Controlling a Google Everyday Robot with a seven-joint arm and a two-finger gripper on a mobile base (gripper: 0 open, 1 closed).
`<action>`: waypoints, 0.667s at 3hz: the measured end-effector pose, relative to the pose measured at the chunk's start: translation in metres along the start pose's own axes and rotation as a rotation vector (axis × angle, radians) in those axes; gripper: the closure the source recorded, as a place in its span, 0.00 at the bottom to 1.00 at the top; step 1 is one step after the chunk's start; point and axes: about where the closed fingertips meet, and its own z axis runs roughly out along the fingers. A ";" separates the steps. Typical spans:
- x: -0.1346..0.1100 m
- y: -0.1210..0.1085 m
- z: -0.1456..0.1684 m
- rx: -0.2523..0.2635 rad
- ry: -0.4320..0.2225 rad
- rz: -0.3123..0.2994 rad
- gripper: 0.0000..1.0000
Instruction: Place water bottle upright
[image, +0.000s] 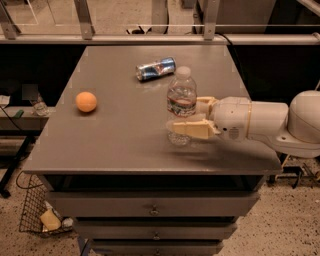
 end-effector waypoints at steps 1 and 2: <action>-0.001 0.001 0.002 -0.004 0.000 -0.002 0.00; -0.011 -0.003 -0.001 -0.008 0.021 -0.017 0.00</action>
Offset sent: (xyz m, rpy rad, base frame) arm 0.0075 -0.0087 0.0226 -0.0531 -0.0123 0.0084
